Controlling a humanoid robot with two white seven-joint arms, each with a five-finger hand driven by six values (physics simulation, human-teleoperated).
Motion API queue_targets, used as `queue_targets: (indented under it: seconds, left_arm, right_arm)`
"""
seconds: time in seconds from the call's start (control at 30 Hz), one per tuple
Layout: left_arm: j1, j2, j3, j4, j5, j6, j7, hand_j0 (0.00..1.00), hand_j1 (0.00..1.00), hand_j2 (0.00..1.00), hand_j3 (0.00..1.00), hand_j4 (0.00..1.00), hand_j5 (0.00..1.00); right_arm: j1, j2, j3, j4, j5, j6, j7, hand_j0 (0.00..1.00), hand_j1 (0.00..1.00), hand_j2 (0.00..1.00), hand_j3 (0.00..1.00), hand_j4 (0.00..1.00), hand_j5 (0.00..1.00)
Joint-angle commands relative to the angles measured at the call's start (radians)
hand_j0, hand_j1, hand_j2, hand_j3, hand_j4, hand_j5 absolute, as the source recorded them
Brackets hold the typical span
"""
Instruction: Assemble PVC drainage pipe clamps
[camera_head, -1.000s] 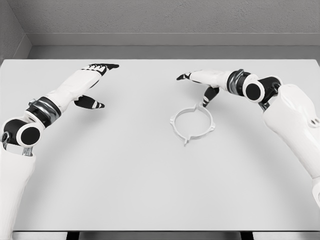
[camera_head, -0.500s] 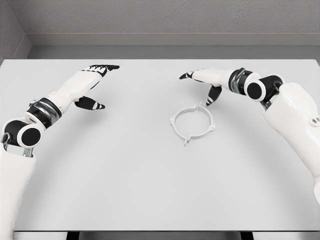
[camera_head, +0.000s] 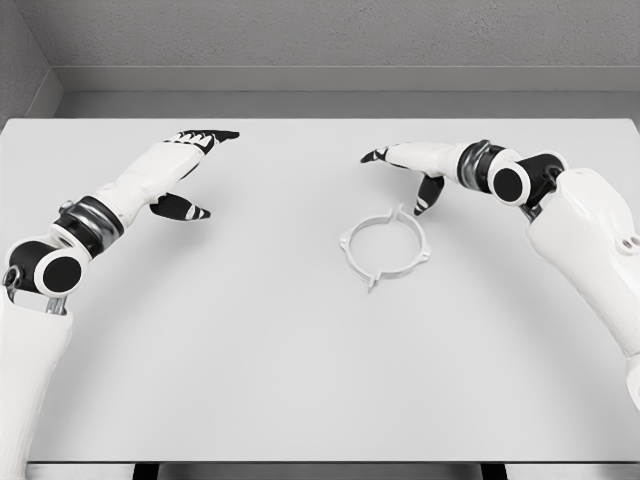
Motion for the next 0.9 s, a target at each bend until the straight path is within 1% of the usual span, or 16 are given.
queue_targets:
  seconds: [0.0, 0.83, 0.87]
  left_arm:
    - [0.0, 0.0, 0.0, 0.0, 0.004, 0.0, 0.0, 1.0, 1.0, 1.0, 1.0, 1.0, 1.0]
    - [0.005, 0.002, 0.0, -0.002, 0.004, 0.0, 0.0, 1.0, 1.0, 1.0, 1.0, 1.0, 1.0]
    - [0.005, 0.002, 0.0, -0.002, 0.004, 0.0, 0.002, 1.0, 1.0, 1.0, 1.0, 1.0, 1.0]
  right_arm:
    - [0.0, 0.001, 0.0, 0.002, -0.002, 0.0, 0.0, 1.0, 1.0, 1.0, 1.0, 1.0, 1.0]
    - [0.002, 0.014, 0.006, -0.006, -0.002, 0.002, 0.0, 1.0, 1.0, 1.0, 1.0, 1.0, 1.0]
    - [0.002, 0.025, 0.015, -0.006, -0.002, 0.002, 0.0, 1.0, 1.0, 1.0, 1.0, 1.0, 1.0]
